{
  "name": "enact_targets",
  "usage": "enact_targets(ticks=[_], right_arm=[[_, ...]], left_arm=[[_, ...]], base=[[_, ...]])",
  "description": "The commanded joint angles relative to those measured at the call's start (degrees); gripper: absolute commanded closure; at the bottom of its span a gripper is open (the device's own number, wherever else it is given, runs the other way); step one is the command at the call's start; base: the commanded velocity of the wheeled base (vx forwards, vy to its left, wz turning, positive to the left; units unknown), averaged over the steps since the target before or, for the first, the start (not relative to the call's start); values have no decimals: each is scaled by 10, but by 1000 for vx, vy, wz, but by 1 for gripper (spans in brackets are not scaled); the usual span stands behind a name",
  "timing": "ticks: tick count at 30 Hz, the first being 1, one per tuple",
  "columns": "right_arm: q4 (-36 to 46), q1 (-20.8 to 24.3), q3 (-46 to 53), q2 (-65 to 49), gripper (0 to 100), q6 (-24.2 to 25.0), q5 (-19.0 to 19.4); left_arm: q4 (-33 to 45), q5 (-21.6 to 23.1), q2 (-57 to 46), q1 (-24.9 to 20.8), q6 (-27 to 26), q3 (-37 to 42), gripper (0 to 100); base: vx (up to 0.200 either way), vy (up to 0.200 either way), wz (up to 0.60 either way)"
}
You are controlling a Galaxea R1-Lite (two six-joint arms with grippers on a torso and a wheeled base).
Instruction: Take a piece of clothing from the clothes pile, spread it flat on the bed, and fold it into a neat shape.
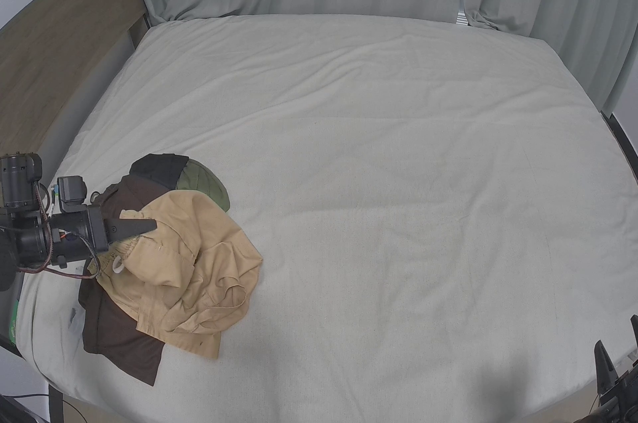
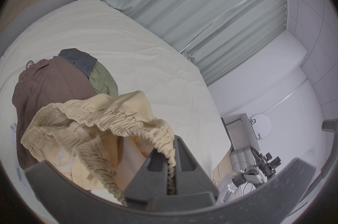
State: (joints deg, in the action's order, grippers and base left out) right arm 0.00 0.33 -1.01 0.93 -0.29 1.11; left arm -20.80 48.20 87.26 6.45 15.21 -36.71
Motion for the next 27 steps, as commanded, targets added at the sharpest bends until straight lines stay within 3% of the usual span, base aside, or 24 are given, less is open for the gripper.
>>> enact_targets(ticks=[1, 15, 19, 22, 27], right_arm=[[0, 0, 10, -5, 0, -1, 0], [0, 0, 10, -4, 0, 0, 0], [0, 0, 10, -5, 0, 0, 0], [0, 0, 10, -5, 0, 0, 0], [0, 0, 10, -4, 0, 0, 0]], left_arm=[[-3, 1, -23, -2, 9, 2, 100], [-30, -1, -58, -41, 148, 9, 100], [-70, -9, -68, -58, 221, 9, 100], [-102, -40, -75, -78, 268, 9, 100], [-159, -148, -71, -141, 327, 8, 100]], base=[[0, 0, 0], [0, 0, 0], [0, 0, 0], [0, 0, 0], [0, 0, 0]])
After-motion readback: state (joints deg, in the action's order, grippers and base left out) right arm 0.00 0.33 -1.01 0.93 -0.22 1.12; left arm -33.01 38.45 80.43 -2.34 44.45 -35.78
